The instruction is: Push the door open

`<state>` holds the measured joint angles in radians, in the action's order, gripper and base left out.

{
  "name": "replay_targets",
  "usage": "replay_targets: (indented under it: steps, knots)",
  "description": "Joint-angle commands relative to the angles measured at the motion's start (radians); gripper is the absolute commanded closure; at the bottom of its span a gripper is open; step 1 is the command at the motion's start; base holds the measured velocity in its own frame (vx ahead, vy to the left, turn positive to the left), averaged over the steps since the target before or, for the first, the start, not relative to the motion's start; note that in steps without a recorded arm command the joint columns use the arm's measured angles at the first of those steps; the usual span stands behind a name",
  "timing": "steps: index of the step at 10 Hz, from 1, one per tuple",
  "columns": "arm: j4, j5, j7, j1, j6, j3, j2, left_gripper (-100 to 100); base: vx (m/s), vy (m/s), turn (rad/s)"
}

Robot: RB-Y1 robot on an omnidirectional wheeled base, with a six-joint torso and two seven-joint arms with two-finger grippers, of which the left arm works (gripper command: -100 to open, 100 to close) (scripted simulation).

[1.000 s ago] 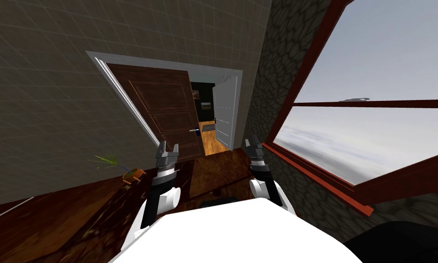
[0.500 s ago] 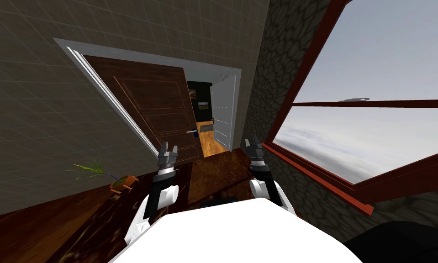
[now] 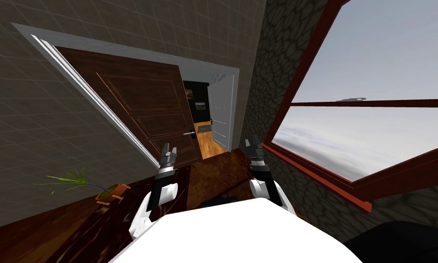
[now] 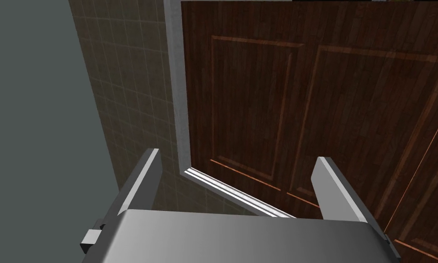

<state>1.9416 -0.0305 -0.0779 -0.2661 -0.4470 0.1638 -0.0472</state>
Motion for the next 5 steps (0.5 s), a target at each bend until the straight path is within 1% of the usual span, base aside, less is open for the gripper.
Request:
replay_targets:
  steps: [1,3,5]
  knots:
    - [-0.044,0.001,0.007,0.029,0.009,0.029,-0.009,-100,0.098,0.064,-0.102]
    - [-0.097,0.000,0.018,0.060,0.016,0.061,-0.014,-100,0.084,0.054,-0.109]
    - [-0.151,-0.001,0.030,0.092,0.024,0.093,-0.018,-100,0.093,0.037,-0.102]
